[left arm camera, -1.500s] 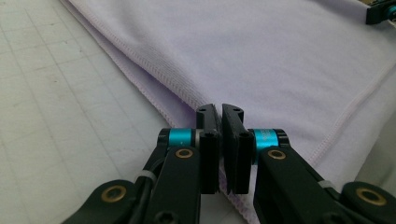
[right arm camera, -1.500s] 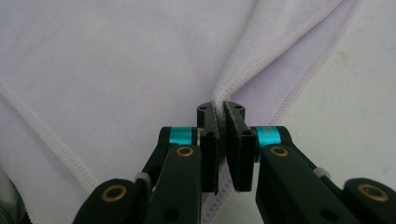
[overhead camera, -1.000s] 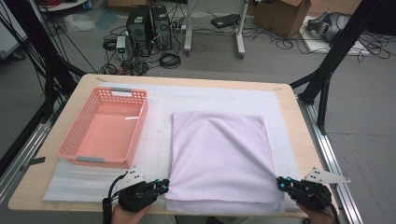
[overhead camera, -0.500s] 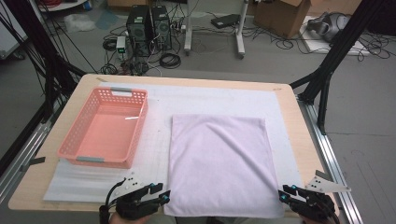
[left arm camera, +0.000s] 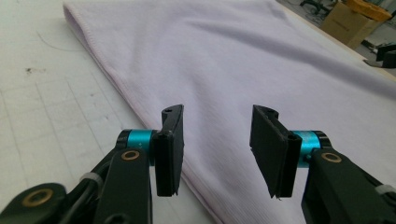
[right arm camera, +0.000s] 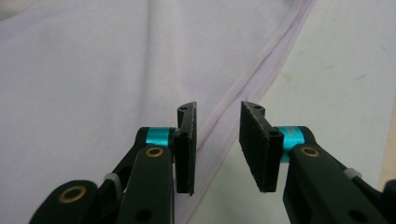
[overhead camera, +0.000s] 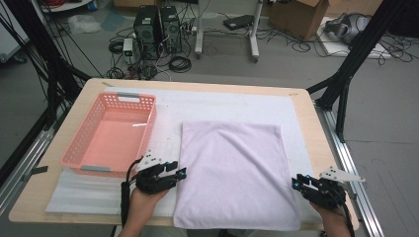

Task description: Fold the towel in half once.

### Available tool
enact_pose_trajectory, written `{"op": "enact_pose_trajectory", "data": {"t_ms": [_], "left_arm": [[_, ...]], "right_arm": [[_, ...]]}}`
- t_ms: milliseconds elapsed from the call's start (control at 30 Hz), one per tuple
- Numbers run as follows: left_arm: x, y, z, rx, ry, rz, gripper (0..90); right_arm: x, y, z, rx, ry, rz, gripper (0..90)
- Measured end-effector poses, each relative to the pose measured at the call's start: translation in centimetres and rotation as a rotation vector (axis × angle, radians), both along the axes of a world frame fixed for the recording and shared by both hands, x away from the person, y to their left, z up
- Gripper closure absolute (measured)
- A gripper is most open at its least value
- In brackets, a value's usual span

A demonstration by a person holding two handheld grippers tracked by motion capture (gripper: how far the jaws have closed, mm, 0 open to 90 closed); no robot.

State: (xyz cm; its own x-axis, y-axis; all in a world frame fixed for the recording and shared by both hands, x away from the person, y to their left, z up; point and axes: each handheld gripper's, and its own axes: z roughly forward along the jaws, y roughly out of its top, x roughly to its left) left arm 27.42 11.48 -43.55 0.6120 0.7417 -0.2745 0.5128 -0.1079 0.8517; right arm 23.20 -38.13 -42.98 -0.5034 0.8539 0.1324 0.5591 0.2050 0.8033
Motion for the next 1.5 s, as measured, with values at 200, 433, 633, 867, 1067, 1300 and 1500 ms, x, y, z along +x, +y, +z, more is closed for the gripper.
{"op": "enact_pose_trajectory", "data": {"t_ms": [200, 433, 633, 867, 1067, 1300, 1500], "left_arm": [[3.3, -0.6, -0.5, -0.019, 0.026, 0.048, 54.1], [5.2, -1.3, -0.6, -0.028, 0.01, 0.048, 53.4], [6.2, -0.9, -1.6, -0.029, 0.042, 0.081, 52.6], [7.3, -1.2, -1.2, -0.008, 0.061, 0.094, 49.6], [9.0, -1.9, -0.9, 0.038, 0.049, 0.16, 46.3], [12.6, -2.0, -1.0, 0.045, 0.091, 0.219, 44.8], [15.2, -2.0, -1.3, 0.05, 0.089, 0.261, 42.5]], "right_arm": [[3.1, -0.1, -0.3, 0.001, -0.002, -0.084, 68.0], [8.2, 1.4, -0.6, 0.005, 0.041, -0.091, 69.1], [10.7, 2.5, -1.4, -0.125, 0.065, -0.089, 86.3], [10.9, 1.6, -1.2, -0.137, 0.047, -0.161, 65.3], [12.0, 0.2, -0.6, -0.033, 0.035, -0.171, 58.5], [16.1, -0.3, -0.3, -0.02, 0.034, -0.149, 50.3], [19.1, 1.0, -0.9, -0.013, 0.06, -0.105, 49.0]]}}
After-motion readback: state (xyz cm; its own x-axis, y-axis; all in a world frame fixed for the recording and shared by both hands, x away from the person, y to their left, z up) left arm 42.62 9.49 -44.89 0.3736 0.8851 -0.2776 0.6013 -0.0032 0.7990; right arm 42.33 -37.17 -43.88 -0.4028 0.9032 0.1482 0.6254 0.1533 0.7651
